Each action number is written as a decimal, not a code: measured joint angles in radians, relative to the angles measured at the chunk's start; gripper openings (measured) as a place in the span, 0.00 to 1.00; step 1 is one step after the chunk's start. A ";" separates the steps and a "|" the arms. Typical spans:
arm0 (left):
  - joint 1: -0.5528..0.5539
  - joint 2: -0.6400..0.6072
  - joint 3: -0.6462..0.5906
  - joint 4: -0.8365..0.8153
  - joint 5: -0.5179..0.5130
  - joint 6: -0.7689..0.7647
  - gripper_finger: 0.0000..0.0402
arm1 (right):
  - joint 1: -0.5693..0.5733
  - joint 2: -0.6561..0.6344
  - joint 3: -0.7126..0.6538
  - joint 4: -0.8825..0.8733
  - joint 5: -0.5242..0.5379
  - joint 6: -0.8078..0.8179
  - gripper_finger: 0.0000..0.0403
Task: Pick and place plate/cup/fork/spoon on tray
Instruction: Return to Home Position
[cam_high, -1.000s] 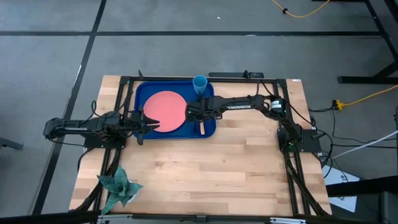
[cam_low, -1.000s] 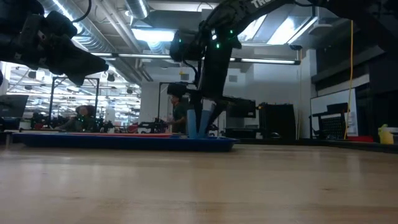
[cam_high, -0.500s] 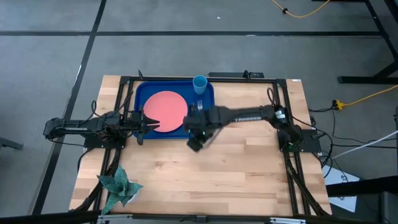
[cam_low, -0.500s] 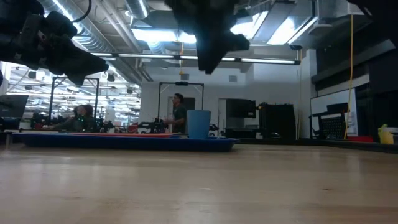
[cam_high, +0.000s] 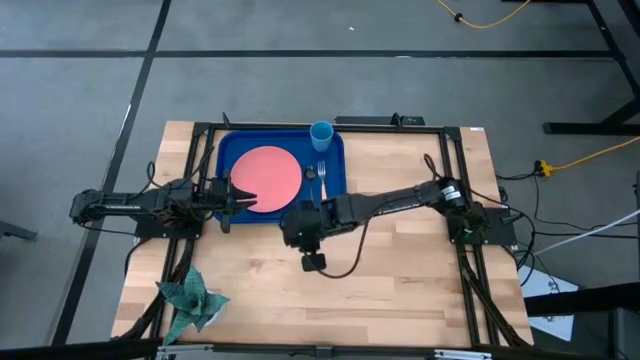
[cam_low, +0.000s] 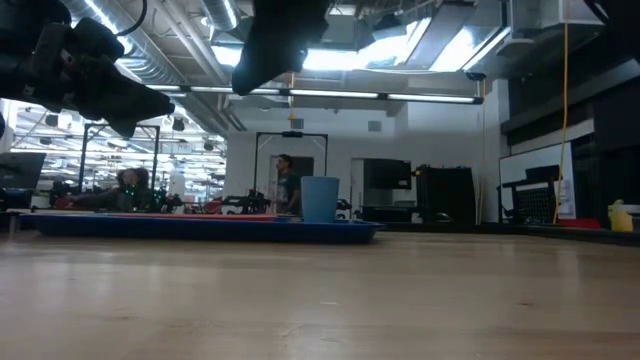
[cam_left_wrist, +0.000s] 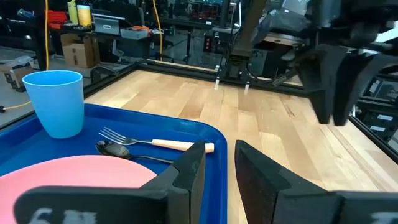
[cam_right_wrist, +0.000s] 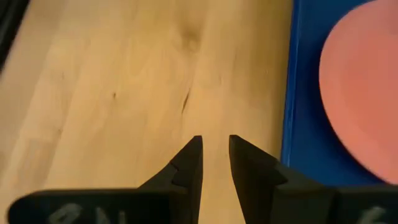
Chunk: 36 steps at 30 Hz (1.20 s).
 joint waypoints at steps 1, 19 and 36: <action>0.000 0.000 0.000 0.000 0.000 0.000 0.20 | -0.004 0.000 -0.004 -0.002 -0.007 -0.036 0.21; 0.000 0.000 0.000 0.000 0.000 0.000 0.20 | -0.011 -0.441 -0.716 0.357 -0.013 0.055 0.21; 0.000 0.000 0.000 0.000 0.000 0.000 0.20 | -0.011 -1.327 -1.688 0.869 -0.010 0.356 0.21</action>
